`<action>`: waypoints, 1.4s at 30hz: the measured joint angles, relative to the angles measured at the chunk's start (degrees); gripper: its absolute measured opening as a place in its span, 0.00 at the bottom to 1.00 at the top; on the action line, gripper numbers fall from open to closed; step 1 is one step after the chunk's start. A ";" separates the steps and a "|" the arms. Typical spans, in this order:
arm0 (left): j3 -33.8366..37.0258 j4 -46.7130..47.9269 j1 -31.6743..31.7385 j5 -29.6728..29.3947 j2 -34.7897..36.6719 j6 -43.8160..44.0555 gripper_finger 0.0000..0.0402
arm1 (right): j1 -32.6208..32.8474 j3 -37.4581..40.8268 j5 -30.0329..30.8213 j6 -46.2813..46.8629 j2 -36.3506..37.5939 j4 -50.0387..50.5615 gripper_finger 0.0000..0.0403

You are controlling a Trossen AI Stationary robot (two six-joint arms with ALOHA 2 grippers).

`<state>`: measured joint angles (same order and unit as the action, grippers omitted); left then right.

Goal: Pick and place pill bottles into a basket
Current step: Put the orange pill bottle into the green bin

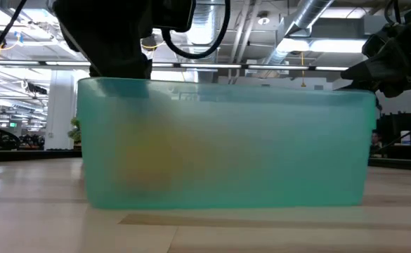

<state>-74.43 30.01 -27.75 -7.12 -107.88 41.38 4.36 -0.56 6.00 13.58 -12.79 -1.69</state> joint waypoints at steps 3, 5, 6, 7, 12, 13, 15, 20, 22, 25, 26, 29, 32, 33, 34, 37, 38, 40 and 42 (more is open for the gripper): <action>-0.12 -0.55 0.04 0.06 -0.50 -0.28 0.50 | 0.00 0.00 -0.01 -0.01 0.01 0.02 0.81; -0.12 -0.50 0.02 0.07 -0.50 -0.86 0.50 | 0.00 0.00 0.00 0.01 0.00 0.02 0.81; -0.11 -0.48 0.02 0.08 -0.50 -0.98 0.50 | 0.00 0.00 0.00 0.01 -0.01 0.02 0.81; -0.11 -0.45 0.04 0.13 -0.50 -1.09 0.50 | 0.00 0.00 0.00 0.01 -0.01 0.02 0.81; -0.09 -0.34 0.04 0.49 -0.60 -2.66 0.54 | -0.02 0.00 0.00 -0.01 -0.01 0.02 0.81; -0.07 -0.34 0.04 0.53 -0.63 -2.97 0.56 | -0.01 0.00 0.00 0.00 0.00 0.01 0.81; -0.07 -0.43 0.04 0.56 -0.63 -3.45 0.58 | 0.00 0.00 0.00 0.00 -0.01 0.01 0.81; -1.28 0.32 0.04 0.50 -0.76 -4.50 0.64 | -0.02 0.00 0.00 0.01 -0.01 0.02 0.81; -2.57 1.44 0.06 -0.94 -0.80 -5.23 0.65 | 0.00 0.00 0.00 -0.01 0.00 0.02 0.81; -5.37 4.79 0.09 -4.27 -0.80 -6.86 0.66 | -0.01 0.00 0.00 0.00 -0.01 0.01 0.81; -6.46 6.59 0.09 -5.66 -0.80 -7.48 0.66 | 0.00 0.00 0.00 -0.01 -0.01 0.01 0.81; -10.64 11.43 -0.22 -10.38 -0.63 -9.51 0.66 | -0.01 0.00 0.00 0.00 0.00 0.01 0.81; -14.15 14.94 -1.84 -16.87 1.01 -11.09 0.66 | 0.00 0.00 0.00 0.00 0.00 0.00 0.81; -14.61 15.32 -2.72 -19.42 2.09 -11.49 0.66 | 0.00 0.00 0.00 0.01 0.01 0.00 0.81; -14.81 15.48 -3.72 -21.91 3.35 -11.68 0.66 | 0.00 0.00 0.00 -0.01 0.01 0.01 0.81; -14.84 17.17 -6.84 -27.93 7.86 -11.09 0.66 | -0.01 0.00 0.00 0.01 0.00 0.01 0.81; -14.84 18.00 -7.92 -29.75 9.39 -10.09 0.66 | -0.01 0.00 0.00 0.01 -0.01 0.02 0.81; -14.85 21.41 -10.31 -33.34 12.32 -7.04 0.66 | 0.00 0.00 0.01 0.01 0.00 0.00 0.81; -14.88 25.93 -12.76 -35.63 14.43 -2.58 0.66 | -0.02 0.00 0.02 -0.01 -0.01 0.02 0.81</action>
<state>-89.32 55.94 -40.51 -42.76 -93.45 38.80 4.34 -0.56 6.02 13.56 -12.80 -1.67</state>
